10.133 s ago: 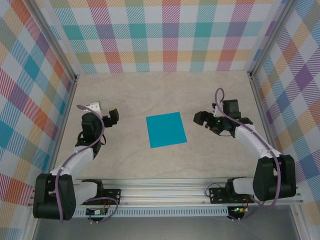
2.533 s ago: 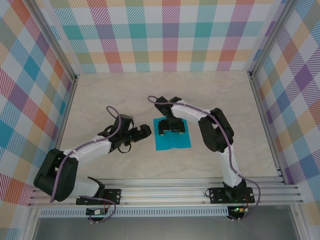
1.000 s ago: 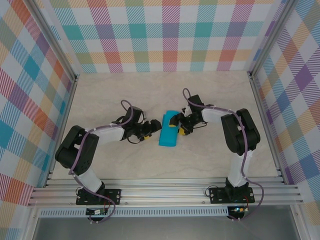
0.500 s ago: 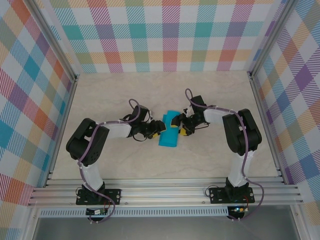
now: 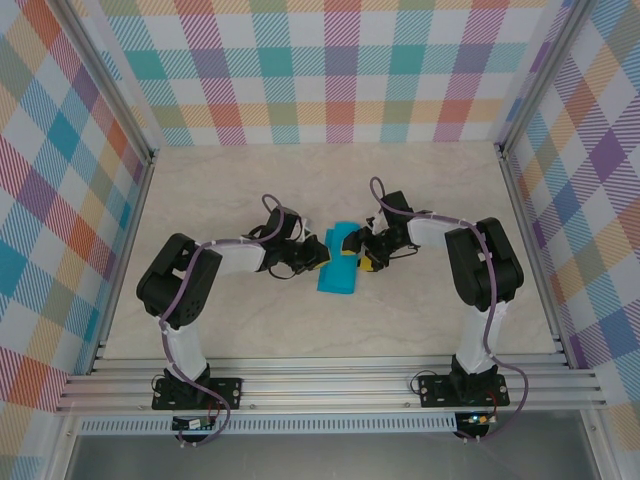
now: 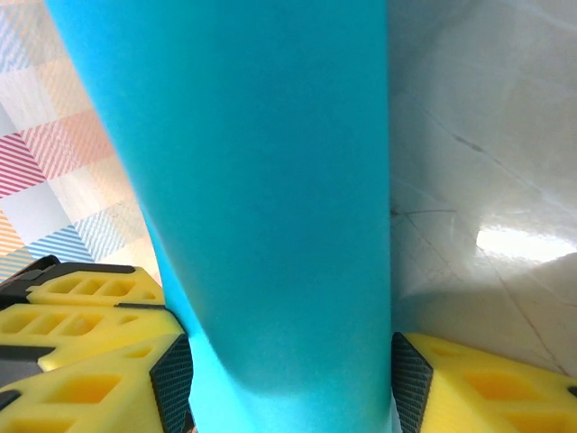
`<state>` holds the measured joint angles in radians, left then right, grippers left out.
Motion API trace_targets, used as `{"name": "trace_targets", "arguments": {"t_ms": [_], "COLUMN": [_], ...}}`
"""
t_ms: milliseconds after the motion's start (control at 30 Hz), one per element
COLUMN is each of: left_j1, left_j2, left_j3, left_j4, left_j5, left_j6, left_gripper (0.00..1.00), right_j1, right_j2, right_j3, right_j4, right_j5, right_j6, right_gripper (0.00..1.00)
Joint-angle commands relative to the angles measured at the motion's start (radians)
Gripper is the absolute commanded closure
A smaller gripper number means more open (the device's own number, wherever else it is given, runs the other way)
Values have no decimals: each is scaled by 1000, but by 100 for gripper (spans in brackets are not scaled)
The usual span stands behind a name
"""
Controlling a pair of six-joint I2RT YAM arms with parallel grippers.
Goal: Fold a paper plane with a square sheet of paper (pick it up from the middle)
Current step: Hold the square sheet of paper at the center of the table.
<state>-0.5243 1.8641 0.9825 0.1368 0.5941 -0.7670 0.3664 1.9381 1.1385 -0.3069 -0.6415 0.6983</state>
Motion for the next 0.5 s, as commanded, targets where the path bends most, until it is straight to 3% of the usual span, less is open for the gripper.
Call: {"name": "trace_targets", "arguments": {"t_ms": [0, 133, 267, 467], "left_j1": [-17, -17, -17, -18], "left_j2": [18, 23, 18, 26], "left_j3": [38, 56, 48, 43], "left_j4": [-61, -114, -118, -100], "left_j5": [-10, -34, -48, -36], "left_j6": [59, 98, 104, 96], "left_gripper": [100, 100, 100, 100], "right_j1": [-11, -18, -18, -16], "right_j2": [-45, -79, -93, -52], "right_j3": [-13, -25, -38, -36], "right_j4": [0, -12, -32, -32], "right_j5": [-26, -18, 18, 16], "right_j6": [-19, -27, -41, -40], "right_gripper": [38, 37, 47, 50]}}
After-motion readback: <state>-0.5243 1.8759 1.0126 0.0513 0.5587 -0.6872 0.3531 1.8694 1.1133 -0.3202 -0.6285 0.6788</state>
